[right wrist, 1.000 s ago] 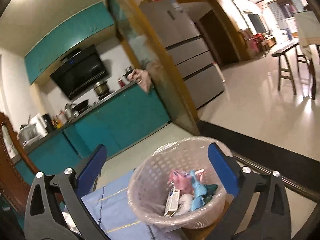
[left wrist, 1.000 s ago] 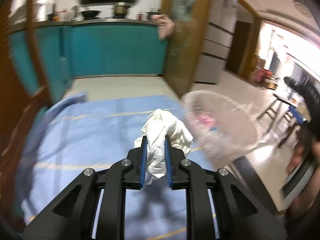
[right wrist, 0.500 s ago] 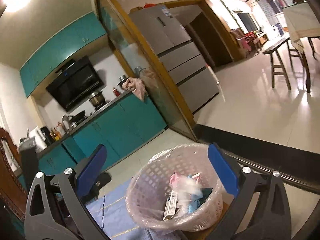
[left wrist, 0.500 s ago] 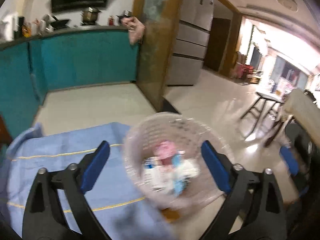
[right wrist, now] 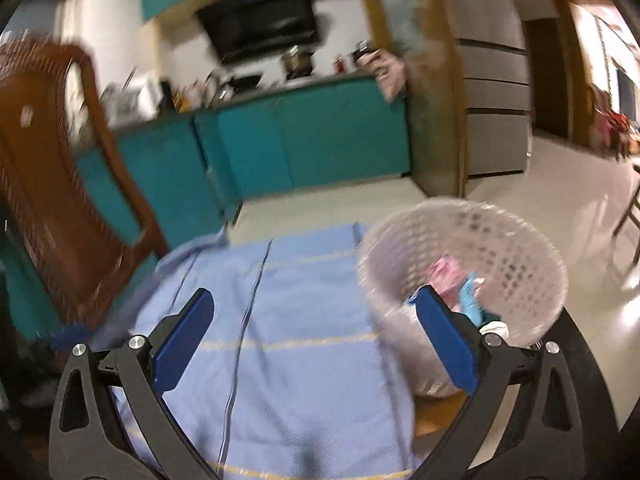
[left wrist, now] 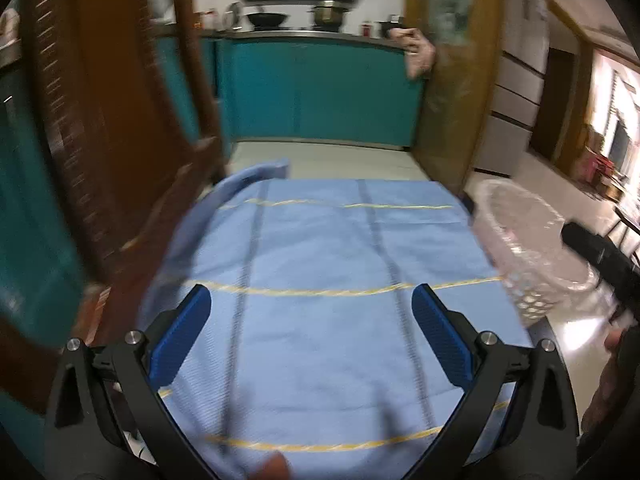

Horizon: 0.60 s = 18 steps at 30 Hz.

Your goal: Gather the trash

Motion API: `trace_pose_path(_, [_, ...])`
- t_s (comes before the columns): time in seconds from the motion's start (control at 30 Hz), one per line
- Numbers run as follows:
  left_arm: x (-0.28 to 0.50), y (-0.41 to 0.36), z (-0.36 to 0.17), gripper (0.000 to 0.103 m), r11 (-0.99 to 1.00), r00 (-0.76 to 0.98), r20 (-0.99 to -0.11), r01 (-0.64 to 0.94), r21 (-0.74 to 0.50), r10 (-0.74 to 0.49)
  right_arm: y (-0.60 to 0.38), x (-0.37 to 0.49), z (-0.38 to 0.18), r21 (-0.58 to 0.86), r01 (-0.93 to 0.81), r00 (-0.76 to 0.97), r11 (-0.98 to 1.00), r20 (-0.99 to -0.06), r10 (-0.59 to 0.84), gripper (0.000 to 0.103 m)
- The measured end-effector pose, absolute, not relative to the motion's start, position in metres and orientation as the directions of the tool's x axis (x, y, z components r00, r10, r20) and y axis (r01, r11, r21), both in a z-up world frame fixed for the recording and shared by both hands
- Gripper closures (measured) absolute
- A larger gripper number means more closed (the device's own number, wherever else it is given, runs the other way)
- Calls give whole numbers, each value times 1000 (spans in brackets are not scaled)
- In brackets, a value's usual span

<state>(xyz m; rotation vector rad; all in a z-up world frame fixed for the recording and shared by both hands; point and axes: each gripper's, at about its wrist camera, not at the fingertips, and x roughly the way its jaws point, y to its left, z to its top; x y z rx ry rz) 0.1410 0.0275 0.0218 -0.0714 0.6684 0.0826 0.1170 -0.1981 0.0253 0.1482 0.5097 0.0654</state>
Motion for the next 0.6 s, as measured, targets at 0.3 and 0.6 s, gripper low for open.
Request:
trace_pose_path(0.3, [132, 32, 23, 3, 993, 784, -618, -109, -53, 53, -170, 119, 9, 100, -55, 839, 993, -535, 101, 4])
trace_pose_path(0.6, [133, 31, 29, 3, 990, 792, -611, -90, -106, 7, -167, 122, 6, 93, -55, 828, 994, -552, 98, 4])
